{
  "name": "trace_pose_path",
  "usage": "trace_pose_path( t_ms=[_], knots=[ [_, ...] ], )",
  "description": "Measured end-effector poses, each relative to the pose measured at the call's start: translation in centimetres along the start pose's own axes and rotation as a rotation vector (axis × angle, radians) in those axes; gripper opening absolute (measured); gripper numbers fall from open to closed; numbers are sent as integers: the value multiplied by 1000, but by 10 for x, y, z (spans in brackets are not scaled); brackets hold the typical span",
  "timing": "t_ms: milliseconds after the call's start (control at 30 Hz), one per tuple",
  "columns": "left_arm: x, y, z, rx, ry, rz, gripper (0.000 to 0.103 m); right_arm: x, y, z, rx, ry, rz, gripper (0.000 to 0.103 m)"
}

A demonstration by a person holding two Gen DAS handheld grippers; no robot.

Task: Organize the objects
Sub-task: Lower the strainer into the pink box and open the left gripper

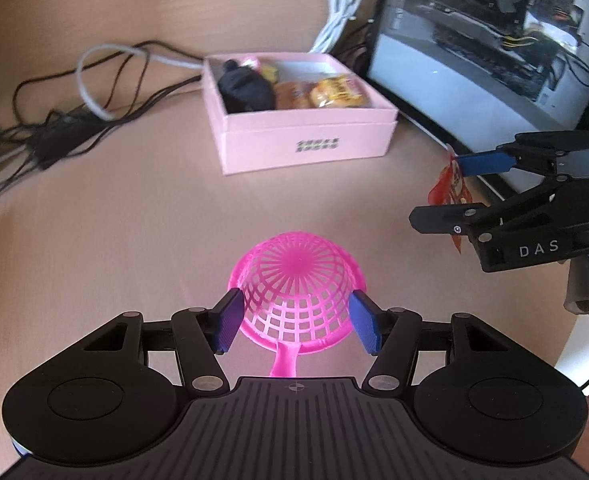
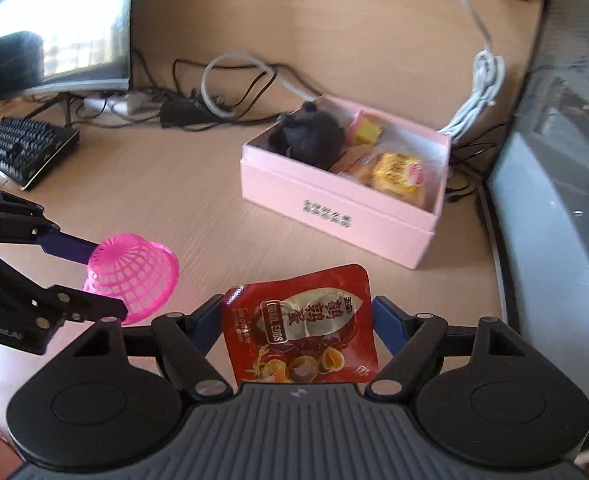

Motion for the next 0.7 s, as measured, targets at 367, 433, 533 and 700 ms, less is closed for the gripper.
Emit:
trace_pose_path(
  t_ms=[367,433,533,700],
  knots=[
    [88,-4,-32,-128,24,-106,63,-31,-26,-8,-69,99,21,79],
    [114,-6,-33,-146,13,-140,63,-38,-32,-9,-84,112,24,79],
    [165,-9,-31,-167,-12,-209,63,-50,-41,-10,-103,124,28,79],
    [238,2,-29,-151,-30,-333,63,-69,-45,-19,-120,189,47,79]
  ],
)
Point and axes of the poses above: each gripper's, at about its wrist camera, not at the fingertips, and y roughly the way its jaws point, z to its left, x to its top, the point moved 8 cm from there along y, roughly the way its jaws point, and after that the axes turned 9 degrees about -y, right-handed, at the moved point
